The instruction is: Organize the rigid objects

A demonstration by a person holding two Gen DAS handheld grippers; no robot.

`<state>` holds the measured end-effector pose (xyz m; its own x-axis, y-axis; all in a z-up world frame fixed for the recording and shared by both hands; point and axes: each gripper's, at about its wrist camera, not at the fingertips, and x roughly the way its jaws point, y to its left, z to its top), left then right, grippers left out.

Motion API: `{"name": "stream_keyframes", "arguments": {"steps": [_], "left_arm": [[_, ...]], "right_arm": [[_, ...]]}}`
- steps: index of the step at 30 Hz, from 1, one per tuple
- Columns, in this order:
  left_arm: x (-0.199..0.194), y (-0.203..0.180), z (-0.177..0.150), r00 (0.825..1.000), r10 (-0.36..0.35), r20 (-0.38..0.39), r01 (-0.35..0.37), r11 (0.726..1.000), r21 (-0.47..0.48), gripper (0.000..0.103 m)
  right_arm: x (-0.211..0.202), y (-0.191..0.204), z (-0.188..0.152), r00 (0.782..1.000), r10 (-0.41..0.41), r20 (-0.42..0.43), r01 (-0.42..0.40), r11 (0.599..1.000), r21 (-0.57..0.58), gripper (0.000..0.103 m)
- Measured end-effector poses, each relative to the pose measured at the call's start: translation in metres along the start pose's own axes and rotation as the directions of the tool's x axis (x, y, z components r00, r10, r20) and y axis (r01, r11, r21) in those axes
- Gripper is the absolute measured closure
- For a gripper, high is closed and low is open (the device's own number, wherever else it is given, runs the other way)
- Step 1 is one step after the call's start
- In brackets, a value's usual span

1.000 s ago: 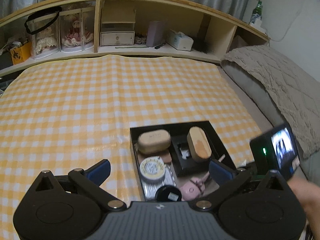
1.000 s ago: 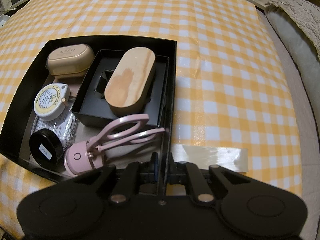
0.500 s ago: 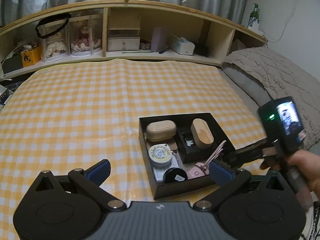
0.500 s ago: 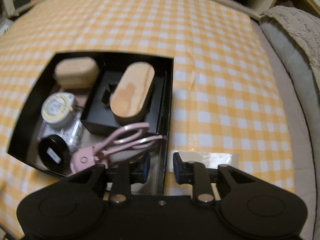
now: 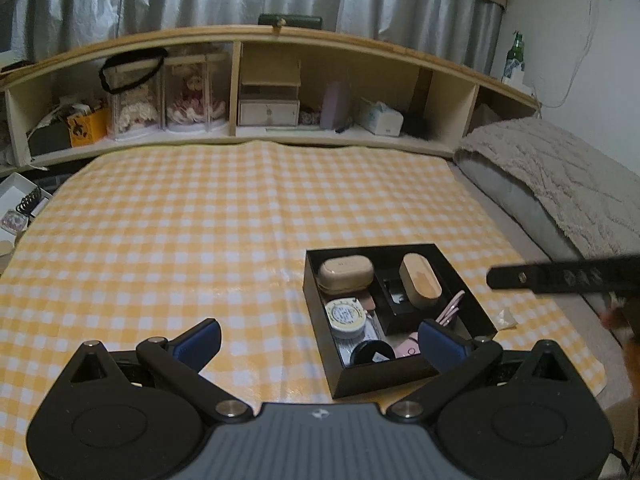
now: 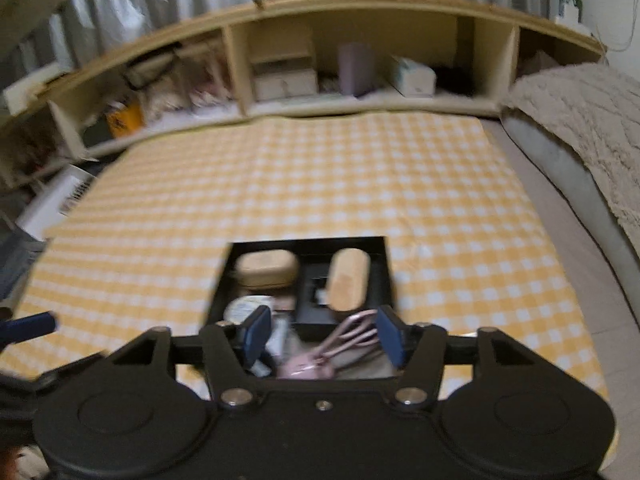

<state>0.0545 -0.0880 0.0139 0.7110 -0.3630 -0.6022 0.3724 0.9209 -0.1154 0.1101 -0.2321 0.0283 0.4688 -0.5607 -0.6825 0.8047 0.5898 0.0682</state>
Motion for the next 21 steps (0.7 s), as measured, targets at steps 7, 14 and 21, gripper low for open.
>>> {"name": "stream_keyframes", "arguments": {"steps": [7,14,21], "left_arm": [[-0.013,0.002,-0.005,1.000,-0.011,0.024,0.010,1.000,0.023,0.000],[-0.020,0.005,-0.014,0.999,0.002,0.046,-0.004,0.999,0.047,0.000],[-0.024,0.011,-0.021,0.998,0.012,0.058,-0.014,0.999,0.044,0.000]], "right_arm": [[-0.031,0.012,-0.032,0.998,-0.046,0.046,0.043,0.997,0.060,0.033],[-0.049,0.016,-0.057,0.981,-0.165,0.102,0.158,0.985,0.072,0.022],[-0.060,0.024,-0.074,0.968,-0.194,0.160,0.182,0.980,0.086,0.006]]}}
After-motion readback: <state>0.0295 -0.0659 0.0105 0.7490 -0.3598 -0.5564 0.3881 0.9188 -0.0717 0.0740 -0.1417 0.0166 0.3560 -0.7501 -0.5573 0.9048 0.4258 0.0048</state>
